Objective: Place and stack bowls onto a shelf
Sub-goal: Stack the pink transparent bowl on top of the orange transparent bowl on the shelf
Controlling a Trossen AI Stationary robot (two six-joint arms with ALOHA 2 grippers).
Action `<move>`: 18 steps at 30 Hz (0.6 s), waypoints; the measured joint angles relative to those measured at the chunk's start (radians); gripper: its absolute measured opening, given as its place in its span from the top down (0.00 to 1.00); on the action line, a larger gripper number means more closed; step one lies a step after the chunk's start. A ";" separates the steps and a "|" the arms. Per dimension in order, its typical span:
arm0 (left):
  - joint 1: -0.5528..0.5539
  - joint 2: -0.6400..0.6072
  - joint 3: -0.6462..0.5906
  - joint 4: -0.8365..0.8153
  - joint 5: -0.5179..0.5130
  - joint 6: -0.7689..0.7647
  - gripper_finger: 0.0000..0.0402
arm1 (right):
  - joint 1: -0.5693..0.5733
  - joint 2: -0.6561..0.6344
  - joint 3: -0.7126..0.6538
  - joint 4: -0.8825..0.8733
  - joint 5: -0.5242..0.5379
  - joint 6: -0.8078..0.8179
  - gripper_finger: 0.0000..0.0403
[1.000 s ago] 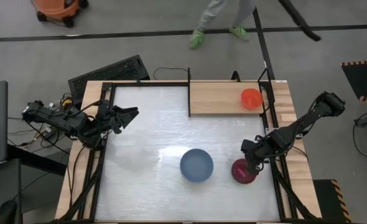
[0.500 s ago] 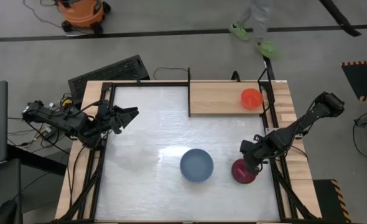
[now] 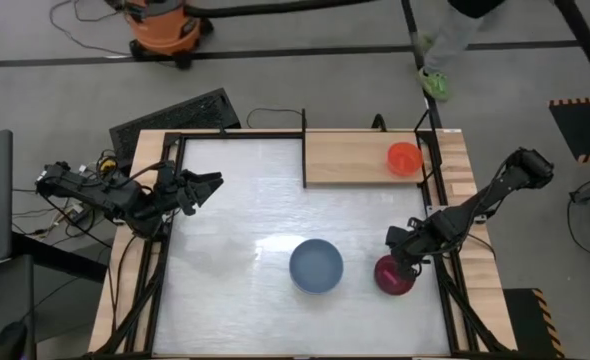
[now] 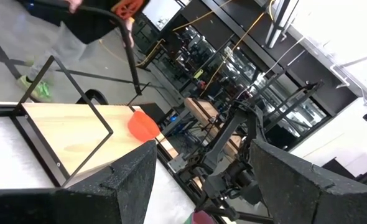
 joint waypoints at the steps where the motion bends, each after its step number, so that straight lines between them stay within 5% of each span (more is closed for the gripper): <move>1: 0.000 0.000 0.000 -0.001 0.000 0.000 0.39 | 0.000 0.000 0.000 0.000 -0.003 0.001 0.96; 18: 0.000 0.000 0.000 -0.001 0.000 -0.001 0.39 | -0.061 -0.013 0.140 -0.034 -0.019 -0.018 0.96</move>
